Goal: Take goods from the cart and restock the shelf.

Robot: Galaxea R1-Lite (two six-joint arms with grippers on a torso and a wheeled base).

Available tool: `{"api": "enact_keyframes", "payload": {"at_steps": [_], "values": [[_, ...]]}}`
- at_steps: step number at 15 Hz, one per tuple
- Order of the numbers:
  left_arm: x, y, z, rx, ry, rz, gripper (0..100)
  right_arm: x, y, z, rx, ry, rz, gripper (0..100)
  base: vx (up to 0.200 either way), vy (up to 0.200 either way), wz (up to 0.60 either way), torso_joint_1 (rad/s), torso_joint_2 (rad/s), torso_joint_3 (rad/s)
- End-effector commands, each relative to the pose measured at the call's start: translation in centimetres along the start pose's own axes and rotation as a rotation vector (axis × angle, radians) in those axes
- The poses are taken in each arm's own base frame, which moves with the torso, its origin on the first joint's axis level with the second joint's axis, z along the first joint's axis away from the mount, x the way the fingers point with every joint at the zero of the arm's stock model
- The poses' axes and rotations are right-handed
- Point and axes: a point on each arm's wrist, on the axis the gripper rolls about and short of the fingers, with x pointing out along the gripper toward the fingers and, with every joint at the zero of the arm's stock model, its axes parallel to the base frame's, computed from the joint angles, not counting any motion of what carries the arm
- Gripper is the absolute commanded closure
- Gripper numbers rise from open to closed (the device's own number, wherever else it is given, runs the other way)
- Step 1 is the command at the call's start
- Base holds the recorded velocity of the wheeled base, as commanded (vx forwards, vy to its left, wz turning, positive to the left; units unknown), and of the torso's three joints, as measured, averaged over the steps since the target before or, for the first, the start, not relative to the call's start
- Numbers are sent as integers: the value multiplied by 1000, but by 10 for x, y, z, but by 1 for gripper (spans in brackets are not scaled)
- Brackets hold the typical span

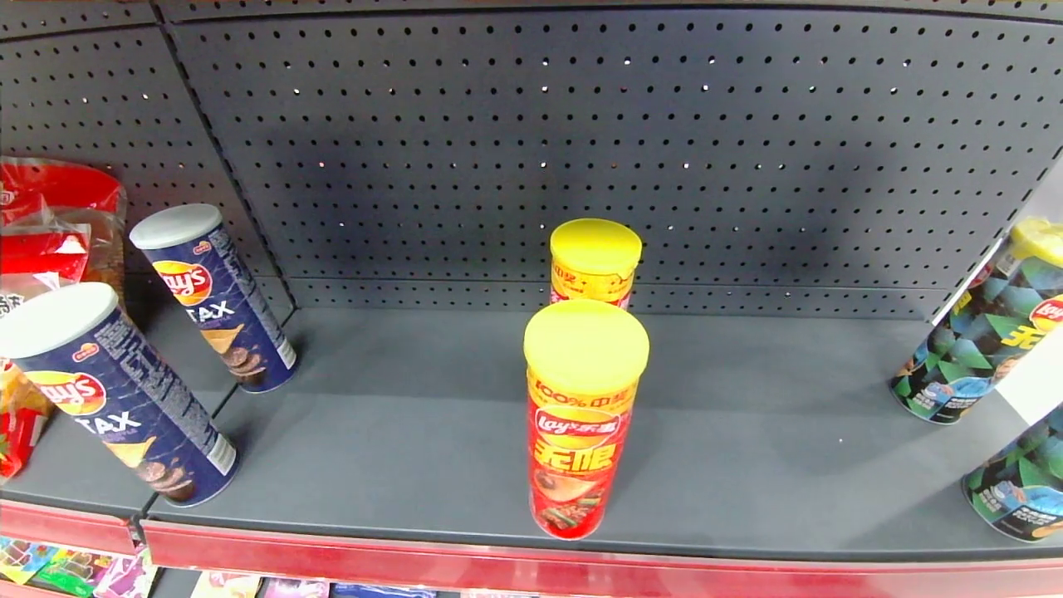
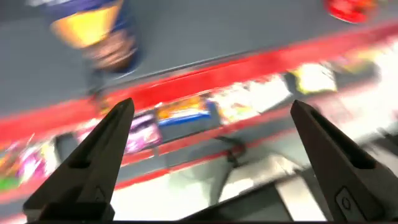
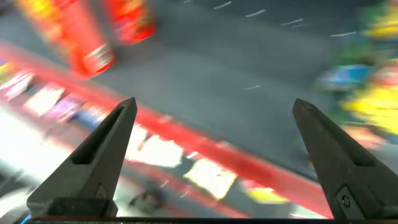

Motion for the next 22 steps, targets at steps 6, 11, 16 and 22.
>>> {"api": "enact_keyframes", "payload": {"at_steps": [6,11,16,22], "values": [[-16,-22,-75,-149,-149,428,0,-28,13,-42,131,156,-363,0,0,0,0,0,0,0],[29,-11,-94,-74,-339,266,0,-29,23,-93,68,23,-240,0,0,0,0,0,0,0],[31,-6,-94,-120,-407,432,0,-5,17,-107,4,-153,-204,0,0,0,0,0,0,0],[33,-9,-93,-67,-407,263,0,-4,16,-106,-8,-134,-233,0,0,0,0,0,0,0]]}}
